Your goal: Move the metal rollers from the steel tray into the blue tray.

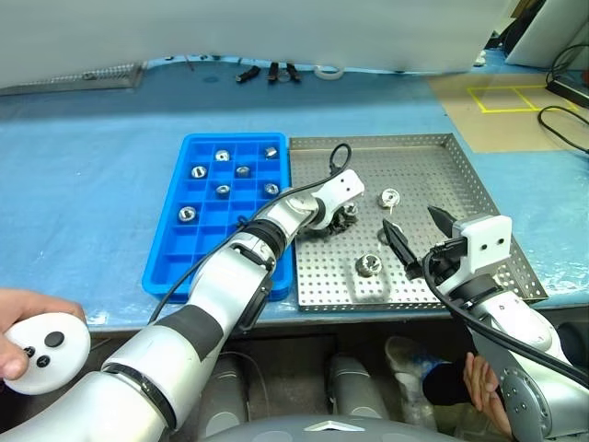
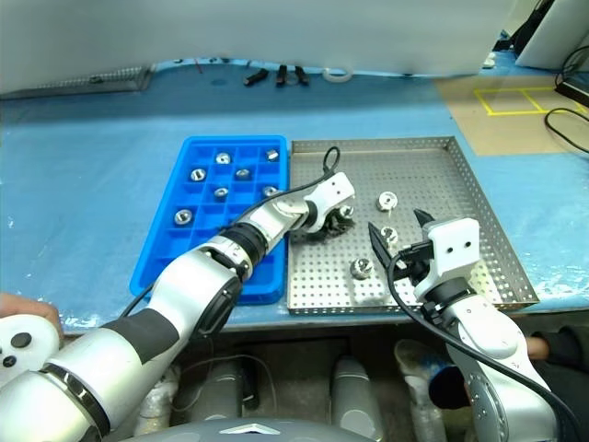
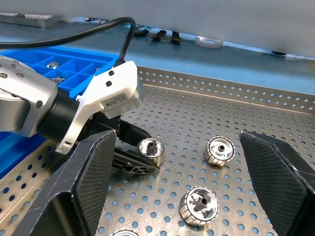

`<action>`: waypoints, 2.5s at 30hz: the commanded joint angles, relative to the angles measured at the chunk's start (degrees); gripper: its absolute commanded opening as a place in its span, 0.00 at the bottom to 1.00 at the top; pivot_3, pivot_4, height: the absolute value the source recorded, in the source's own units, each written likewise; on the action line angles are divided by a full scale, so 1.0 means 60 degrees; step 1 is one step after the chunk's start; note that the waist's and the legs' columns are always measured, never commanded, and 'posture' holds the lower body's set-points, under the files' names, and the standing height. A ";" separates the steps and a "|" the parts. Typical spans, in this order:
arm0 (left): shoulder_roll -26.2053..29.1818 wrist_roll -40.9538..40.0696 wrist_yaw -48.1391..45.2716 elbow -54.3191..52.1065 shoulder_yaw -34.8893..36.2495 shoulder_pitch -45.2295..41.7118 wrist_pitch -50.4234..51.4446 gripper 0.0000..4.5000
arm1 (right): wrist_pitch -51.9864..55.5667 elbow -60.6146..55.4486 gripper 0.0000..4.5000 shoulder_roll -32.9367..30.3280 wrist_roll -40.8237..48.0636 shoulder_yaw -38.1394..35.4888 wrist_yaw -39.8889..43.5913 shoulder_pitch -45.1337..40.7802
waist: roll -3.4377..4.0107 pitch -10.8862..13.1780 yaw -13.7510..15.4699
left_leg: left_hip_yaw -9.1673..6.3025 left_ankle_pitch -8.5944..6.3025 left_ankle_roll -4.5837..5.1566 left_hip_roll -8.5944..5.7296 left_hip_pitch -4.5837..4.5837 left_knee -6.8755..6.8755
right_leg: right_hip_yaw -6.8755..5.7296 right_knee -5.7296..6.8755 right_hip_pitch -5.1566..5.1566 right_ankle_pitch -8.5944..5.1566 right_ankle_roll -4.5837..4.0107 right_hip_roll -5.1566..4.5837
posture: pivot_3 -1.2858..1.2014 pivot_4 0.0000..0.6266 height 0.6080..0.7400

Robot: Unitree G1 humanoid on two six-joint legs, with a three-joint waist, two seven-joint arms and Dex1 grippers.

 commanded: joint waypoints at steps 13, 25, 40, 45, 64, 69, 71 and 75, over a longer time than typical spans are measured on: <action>0.0200 -0.0212 -0.0851 -0.0339 0.0385 0.0095 -0.0773 0.37 | 0.0015 -0.0295 0.95 -0.0150 0.0139 0.0052 0.0212 -0.0266 | 0.0000 0.0000 0.0006 | 0.0001 -0.0004 0.0006 -0.0001 -0.0004 -0.0005 | -0.0002 -0.0019 0.0002 0.0001 -0.0001 -0.0001 | 0.30 0.24 1.00; 0.2725 -0.2387 -0.4603 -0.4609 0.1448 0.1560 -0.1029 0.37 | 0.0035 0.0794 0.95 -0.0523 0.0816 0.0392 0.1340 -0.2049 | 0.0004 -0.0001 0.0185 | 0.0017 -0.0007 0.0014 0.0003 0.0008 -0.0025 | -0.0003 -0.0042 0.0008 0.0016 -0.0010 -0.0007 | 0.40 0.24 1.00; 0.5220 -0.3817 -0.2453 -1.4883 0.1954 0.7377 0.4436 0.37 | -0.0752 0.4149 0.95 -0.0217 0.0889 0.2508 0.3886 -0.5489 | 0.0014 0.0004 0.1321 | 0.0011 0.0010 -0.0016 0.0023 0.0011 -0.0024 | -0.0053 0.0010 0.0014 0.0016 -0.0016 -0.0011 | 0.56 0.24 1.00; 0.5837 -0.3832 -0.1768 -1.5761 0.2336 0.8914 0.4601 0.37 | -0.0916 0.4695 0.95 0.0080 0.0833 0.2909 0.4237 -0.5941 | 0.0013 0.0004 0.1407 | -0.0017 0.0040 -0.0066 0.0028 0.0017 -0.0025 | -0.0056 0.0081 -0.0010 0.0012 -0.0015 -0.0009 | 0.58 0.24 1.00; 0.6682 -0.4643 -0.0731 -1.6893 0.3206 1.1365 0.4912 0.37 | -0.0990 0.5430 0.95 0.0200 0.0770 0.3122 0.4975 -0.6270 | 0.0012 0.0003 0.1679 | -0.0041 0.0075 -0.0125 0.0074 0.0026 -0.0055 | -0.0028 0.0099 -0.0039 0.0010 -0.0022 0.0055 | 0.61 0.24 1.00; 0.6875 -0.4832 -0.0568 -1.7130 0.3267 1.1376 0.5417 0.37 | -0.0826 0.5439 0.95 0.0195 0.0865 0.3155 0.5154 -0.6237 | 0.0012 0.0003 0.1678 | -0.0041 0.0077 -0.0129 0.0078 0.0025 -0.0055 | -0.0026 0.0100 -0.0043 0.0010 -0.0023 0.0057 | 0.61 0.24 1.00; 0.6963 -0.4902 -0.0522 -1.7175 0.3302 1.1382 0.5549 0.37 | -0.0846 0.5474 0.95 0.0208 0.0827 0.3156 0.5203 -0.6253 | 0.0012 0.0003 0.1679 | -0.0041 0.0077 -0.0129 0.0078 0.0024 -0.0055 | -0.0026 0.0100 -0.0044 0.0011 -0.0023 0.0057 | 0.61 0.24 1.00; 0.7046 -0.5190 -0.0447 -1.7270 0.3378 1.1334 0.5837 0.55 | -0.0916 0.5537 0.95 0.0233 0.0737 0.3153 0.5239 -0.6260 | 0.0012 0.0003 0.1679 | -0.0041 0.0077 -0.0130 0.0078 0.0025 -0.0055 | -0.0027 0.0102 -0.0043 0.0011 -0.0024 0.0057 | 0.61 0.24 1.00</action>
